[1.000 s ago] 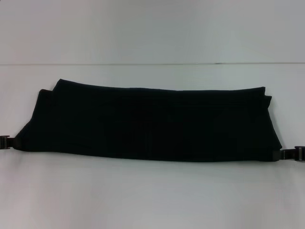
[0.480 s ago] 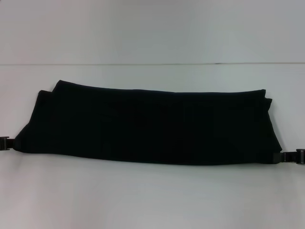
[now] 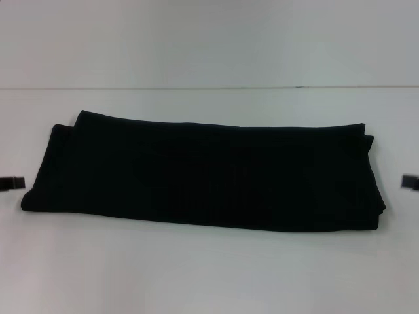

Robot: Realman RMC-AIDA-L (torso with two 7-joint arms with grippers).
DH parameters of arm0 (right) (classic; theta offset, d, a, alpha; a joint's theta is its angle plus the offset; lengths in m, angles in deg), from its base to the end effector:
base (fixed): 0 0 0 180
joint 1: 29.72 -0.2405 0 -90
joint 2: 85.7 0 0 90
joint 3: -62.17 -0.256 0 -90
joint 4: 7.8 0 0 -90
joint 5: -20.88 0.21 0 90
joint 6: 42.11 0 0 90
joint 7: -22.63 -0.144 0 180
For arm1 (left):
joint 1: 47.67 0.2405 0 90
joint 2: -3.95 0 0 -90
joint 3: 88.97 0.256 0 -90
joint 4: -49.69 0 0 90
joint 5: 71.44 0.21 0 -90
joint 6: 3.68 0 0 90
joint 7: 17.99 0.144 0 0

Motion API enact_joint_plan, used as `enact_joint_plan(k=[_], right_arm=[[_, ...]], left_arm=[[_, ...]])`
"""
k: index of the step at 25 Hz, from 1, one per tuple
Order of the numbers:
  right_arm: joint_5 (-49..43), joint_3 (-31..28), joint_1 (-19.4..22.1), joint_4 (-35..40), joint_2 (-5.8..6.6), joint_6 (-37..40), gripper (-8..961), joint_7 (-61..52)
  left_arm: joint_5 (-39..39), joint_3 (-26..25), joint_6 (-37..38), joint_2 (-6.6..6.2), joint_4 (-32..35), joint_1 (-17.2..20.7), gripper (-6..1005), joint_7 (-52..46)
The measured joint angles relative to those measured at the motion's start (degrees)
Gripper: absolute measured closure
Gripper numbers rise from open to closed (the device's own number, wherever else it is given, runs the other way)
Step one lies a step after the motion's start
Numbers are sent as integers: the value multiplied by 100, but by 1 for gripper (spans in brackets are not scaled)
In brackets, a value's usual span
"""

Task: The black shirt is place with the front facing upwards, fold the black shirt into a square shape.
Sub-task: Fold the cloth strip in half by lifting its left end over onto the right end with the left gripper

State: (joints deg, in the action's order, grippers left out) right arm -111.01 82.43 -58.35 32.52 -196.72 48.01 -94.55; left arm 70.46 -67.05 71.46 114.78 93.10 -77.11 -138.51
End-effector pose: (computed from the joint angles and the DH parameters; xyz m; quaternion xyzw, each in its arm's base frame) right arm 0.3399 0.3247 0.0890 -0.7831 0.5548 0.2127 0.1838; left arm -0.3759 0.3423 0.1071 -0.7522 -0.5723 -0.1045 0.3096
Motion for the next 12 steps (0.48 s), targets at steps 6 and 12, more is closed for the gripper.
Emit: enact_joint_plan(k=[6,12], right_arm=[[588,-649,54,223,-14,668,467,560],[1510,-573,-155,-215,-89,890,147,1358]], left_arm=[[-4,-518,692,-7,316,10,519,-77],[20,-560,1784,-110,345,1,272,-235]])
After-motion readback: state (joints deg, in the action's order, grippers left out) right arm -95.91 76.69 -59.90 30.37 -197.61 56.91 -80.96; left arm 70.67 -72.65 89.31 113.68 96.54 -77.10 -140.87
